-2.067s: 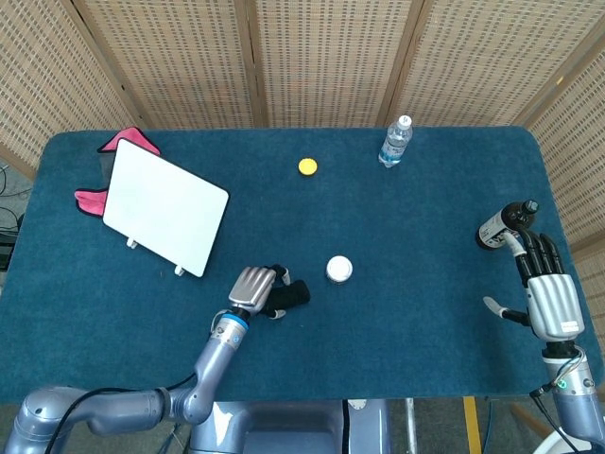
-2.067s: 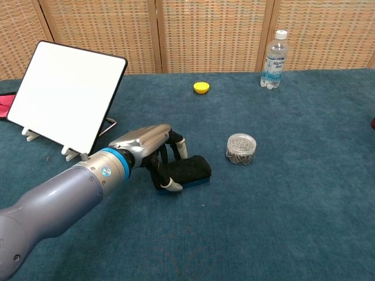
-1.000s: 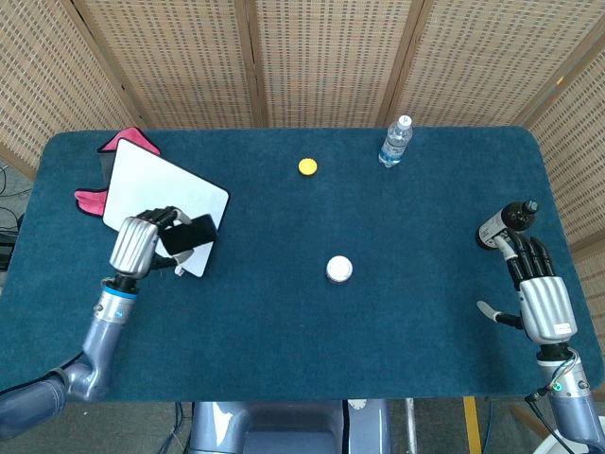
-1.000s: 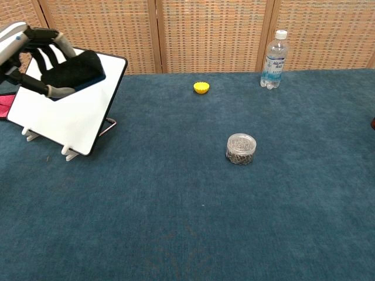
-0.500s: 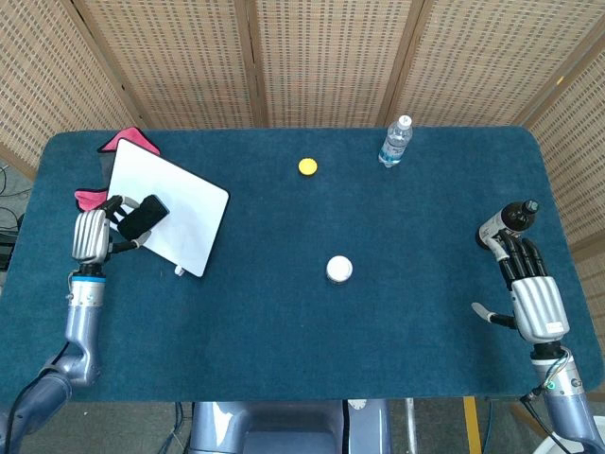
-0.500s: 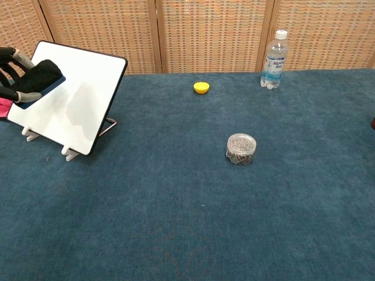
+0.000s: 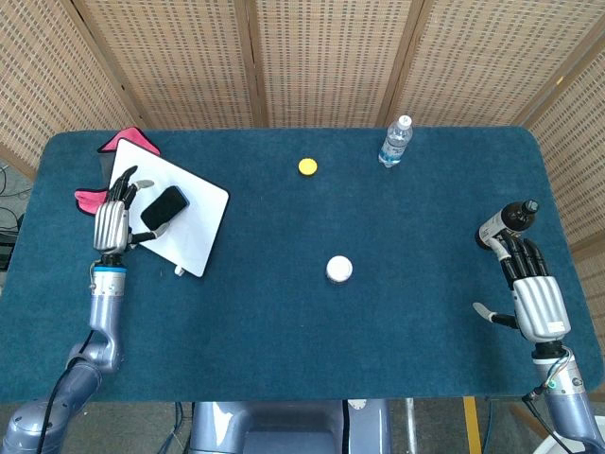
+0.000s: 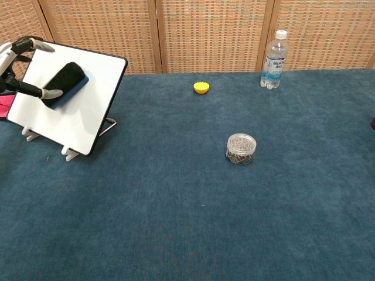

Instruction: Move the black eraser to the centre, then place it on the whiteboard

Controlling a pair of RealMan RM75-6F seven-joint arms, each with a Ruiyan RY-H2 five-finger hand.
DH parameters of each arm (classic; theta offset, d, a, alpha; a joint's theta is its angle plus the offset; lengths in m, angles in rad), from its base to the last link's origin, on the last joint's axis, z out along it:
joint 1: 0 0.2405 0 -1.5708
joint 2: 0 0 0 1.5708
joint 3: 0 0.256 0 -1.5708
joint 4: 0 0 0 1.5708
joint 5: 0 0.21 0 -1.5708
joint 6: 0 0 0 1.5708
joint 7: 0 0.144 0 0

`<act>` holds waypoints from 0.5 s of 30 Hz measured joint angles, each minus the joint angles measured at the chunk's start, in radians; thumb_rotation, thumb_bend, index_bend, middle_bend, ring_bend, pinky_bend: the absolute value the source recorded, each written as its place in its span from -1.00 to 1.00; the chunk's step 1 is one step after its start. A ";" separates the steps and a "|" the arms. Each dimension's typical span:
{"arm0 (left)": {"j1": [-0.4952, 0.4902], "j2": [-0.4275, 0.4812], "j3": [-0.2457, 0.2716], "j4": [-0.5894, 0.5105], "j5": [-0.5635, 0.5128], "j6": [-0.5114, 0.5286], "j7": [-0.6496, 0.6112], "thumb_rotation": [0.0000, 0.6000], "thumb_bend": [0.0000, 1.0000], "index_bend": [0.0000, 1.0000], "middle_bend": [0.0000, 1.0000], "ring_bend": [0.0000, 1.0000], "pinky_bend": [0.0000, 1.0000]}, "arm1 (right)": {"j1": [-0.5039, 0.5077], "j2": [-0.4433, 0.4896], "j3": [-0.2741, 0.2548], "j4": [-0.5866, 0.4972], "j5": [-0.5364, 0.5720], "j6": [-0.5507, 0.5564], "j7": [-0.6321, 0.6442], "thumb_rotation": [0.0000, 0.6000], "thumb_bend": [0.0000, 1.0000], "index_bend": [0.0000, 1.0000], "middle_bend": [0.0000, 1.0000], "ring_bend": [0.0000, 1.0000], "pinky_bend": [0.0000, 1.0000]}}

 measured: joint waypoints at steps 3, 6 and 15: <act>-0.003 -0.017 0.001 0.027 0.000 0.000 -0.012 1.00 -1.00 -1.00 -1.00 -1.00 -1.00 | 0.000 0.000 0.000 0.002 -0.001 -0.001 0.004 1.00 -1.00 -1.00 -1.00 -1.00 -0.93; -0.002 -0.025 0.002 0.040 0.002 0.017 -0.033 1.00 -1.00 -1.00 -1.00 -1.00 -1.00 | 0.000 0.000 -0.001 0.001 -0.004 0.000 0.006 1.00 -1.00 -1.00 -1.00 -1.00 -0.93; 0.031 -0.008 0.022 0.022 0.027 0.119 -0.112 1.00 -1.00 -1.00 -1.00 -1.00 -1.00 | -0.002 0.006 -0.003 -0.013 -0.012 0.007 0.002 1.00 -1.00 -1.00 -1.00 -1.00 -0.93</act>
